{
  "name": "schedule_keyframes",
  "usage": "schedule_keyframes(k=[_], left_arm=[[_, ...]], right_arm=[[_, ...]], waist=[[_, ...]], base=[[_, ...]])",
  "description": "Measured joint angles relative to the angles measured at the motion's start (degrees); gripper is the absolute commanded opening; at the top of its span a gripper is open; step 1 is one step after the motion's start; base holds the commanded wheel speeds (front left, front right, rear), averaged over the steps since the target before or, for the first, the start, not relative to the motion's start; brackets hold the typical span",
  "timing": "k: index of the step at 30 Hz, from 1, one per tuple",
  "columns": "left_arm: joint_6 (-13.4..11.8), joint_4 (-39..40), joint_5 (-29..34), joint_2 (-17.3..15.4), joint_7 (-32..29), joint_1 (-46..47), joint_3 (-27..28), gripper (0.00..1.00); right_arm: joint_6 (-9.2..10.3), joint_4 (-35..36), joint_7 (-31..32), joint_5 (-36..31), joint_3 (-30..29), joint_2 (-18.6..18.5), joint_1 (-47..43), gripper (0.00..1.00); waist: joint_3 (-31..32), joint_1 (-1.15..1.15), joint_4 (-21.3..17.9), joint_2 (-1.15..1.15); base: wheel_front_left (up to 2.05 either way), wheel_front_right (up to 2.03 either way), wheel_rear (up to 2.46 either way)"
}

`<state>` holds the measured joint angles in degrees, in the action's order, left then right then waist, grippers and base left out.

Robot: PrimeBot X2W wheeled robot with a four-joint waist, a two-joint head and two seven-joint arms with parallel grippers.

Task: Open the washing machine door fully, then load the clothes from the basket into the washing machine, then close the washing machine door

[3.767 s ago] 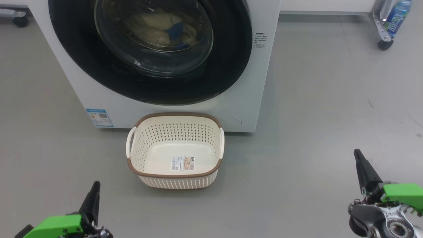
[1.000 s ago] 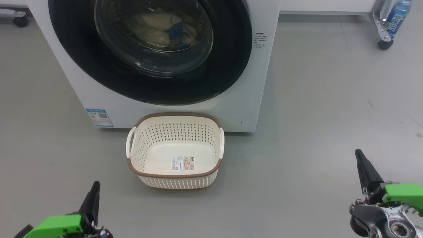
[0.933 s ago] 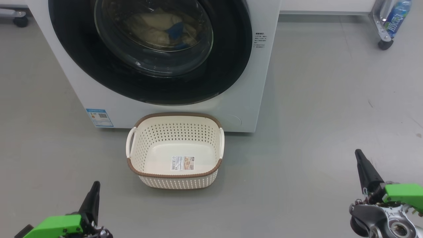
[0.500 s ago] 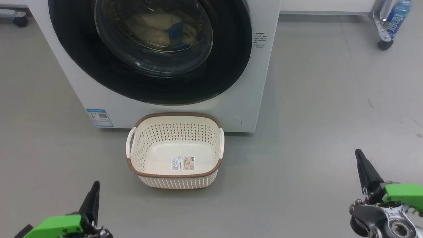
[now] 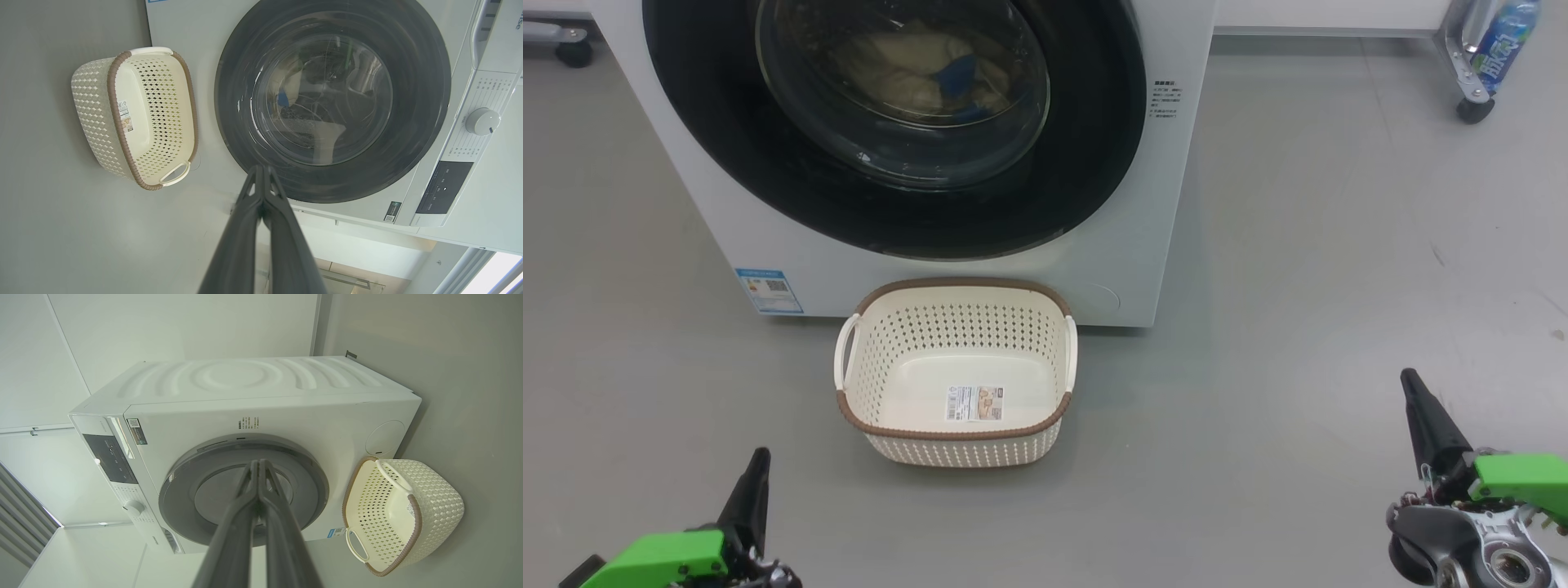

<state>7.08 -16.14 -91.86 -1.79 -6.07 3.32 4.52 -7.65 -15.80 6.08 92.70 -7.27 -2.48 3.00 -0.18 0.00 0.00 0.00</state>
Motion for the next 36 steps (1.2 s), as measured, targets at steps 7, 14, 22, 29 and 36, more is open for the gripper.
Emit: schedule_keyframes(k=[7, 14, 22, 29, 36], left_arm=[[0.0, 0.0, 0.0, 0.0, 0.0, 0.0, 0.0, 0.00], [0.0, 0.0, 0.0, 0.0, 0.0, 0.0, 0.0, 0.00], [0.0, 0.0, 0.0, 0.0, 0.0, 0.0, 0.0, 0.00], [0.0, 0.0, 0.0, 0.0, 0.0, 0.0, 0.0, 0.00], [0.0, 0.0, 0.0, 0.0, 0.0, 0.0, 0.0, 0.00]], right_arm=[[0.00, 0.0, 0.0, 0.0, 0.0, 0.0, 0.0, 0.00], [0.00, 0.0, 0.0, 0.0, 0.0, 0.0, 0.0, 0.00], [0.00, 0.0, 0.0, 0.0, 0.0, 0.0, 0.0, 0.00], [0.00, 0.0, 0.0, 0.0, -0.1, 0.0, 0.0, 0.00], [0.00, 0.0, 0.0, 0.0, -0.1, 0.0, 0.0, 0.00]], waist=[[0.0, 0.00, 0.0, 0.00], [0.0, 0.00, 0.0, 0.00], [0.0, 0.00, 0.0, 0.00], [0.0, 0.00, 0.0, 0.00], [0.0, 0.00, 0.0, 0.00]], base=[[0.00, 0.00, 0.00], [0.00, 0.00, 0.00], [0.00, 0.00, 0.00], [0.00, 0.00, 0.00], [0.00, 0.00, 0.00]])
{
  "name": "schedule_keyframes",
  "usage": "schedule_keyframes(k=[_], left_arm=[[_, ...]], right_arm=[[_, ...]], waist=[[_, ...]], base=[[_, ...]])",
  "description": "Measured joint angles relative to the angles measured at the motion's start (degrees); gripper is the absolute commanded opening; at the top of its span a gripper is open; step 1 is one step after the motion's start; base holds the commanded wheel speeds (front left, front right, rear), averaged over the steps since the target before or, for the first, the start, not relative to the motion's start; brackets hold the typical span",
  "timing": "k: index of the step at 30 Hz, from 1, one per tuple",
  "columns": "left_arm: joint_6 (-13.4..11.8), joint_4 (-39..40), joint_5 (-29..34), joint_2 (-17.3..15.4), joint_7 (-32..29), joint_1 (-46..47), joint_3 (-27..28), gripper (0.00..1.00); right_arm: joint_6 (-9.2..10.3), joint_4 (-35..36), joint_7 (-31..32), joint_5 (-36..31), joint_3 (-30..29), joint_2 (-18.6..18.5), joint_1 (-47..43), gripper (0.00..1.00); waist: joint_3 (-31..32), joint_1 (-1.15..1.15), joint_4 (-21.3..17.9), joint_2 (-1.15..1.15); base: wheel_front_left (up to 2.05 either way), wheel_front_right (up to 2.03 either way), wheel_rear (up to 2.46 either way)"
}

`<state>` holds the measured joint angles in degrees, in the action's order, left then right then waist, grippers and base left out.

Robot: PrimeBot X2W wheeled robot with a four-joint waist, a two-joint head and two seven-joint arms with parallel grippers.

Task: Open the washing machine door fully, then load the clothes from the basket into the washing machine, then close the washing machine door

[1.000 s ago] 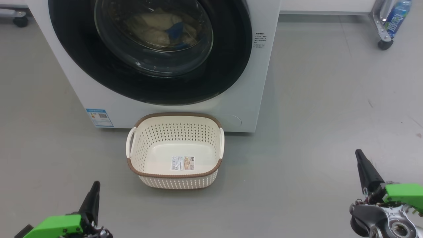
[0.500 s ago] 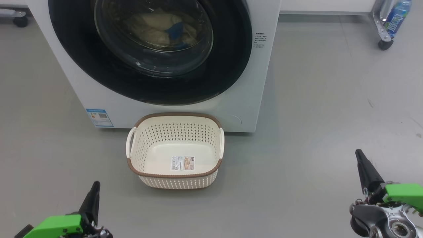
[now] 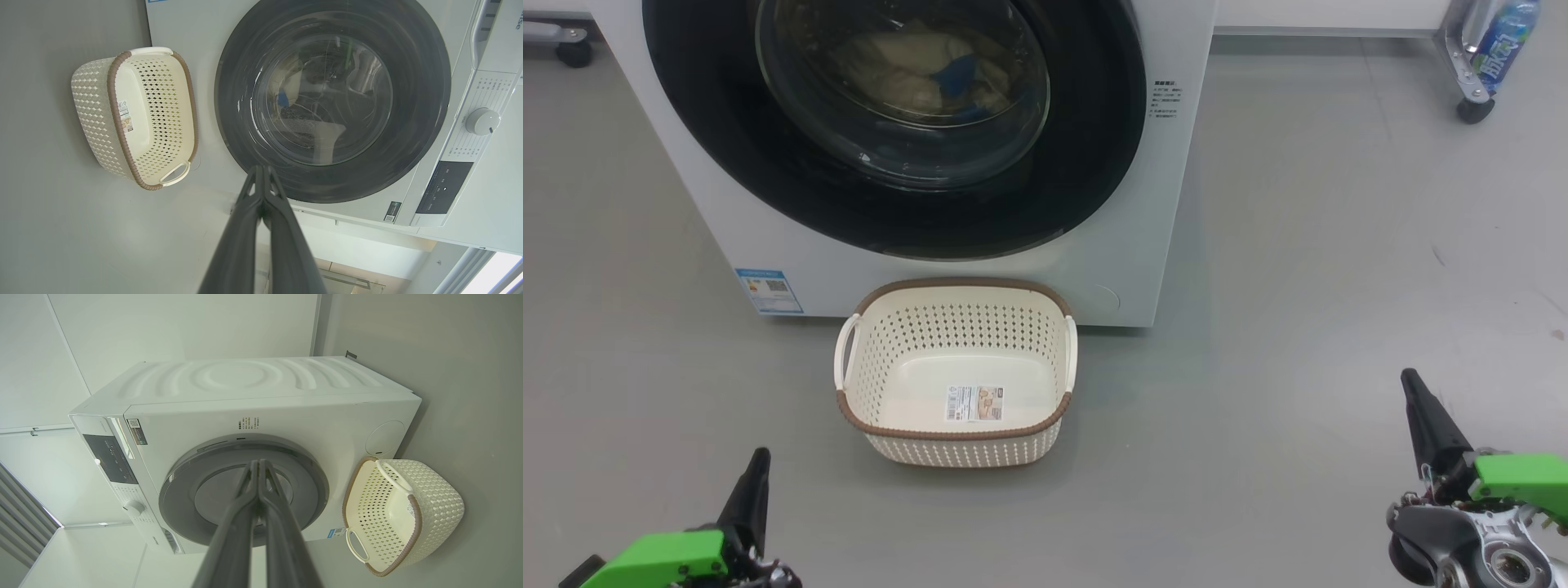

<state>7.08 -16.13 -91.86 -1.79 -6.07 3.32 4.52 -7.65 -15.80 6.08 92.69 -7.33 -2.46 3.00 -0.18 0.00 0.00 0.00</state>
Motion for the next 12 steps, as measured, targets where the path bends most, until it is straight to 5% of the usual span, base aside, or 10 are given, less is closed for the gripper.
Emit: schedule_keyframes(k=[12], left_arm=[[0.0, 0.0, 0.0, 0.0, 0.0, 0.0, 0.0, 0.00]], right_arm=[[0.00, 0.0, 0.0, 0.0, 0.0, 0.0, 0.0, 0.00]], waist=[[0.0, 0.00, 0.0, 0.00]], base=[[0.00, 0.00, 0.00]])
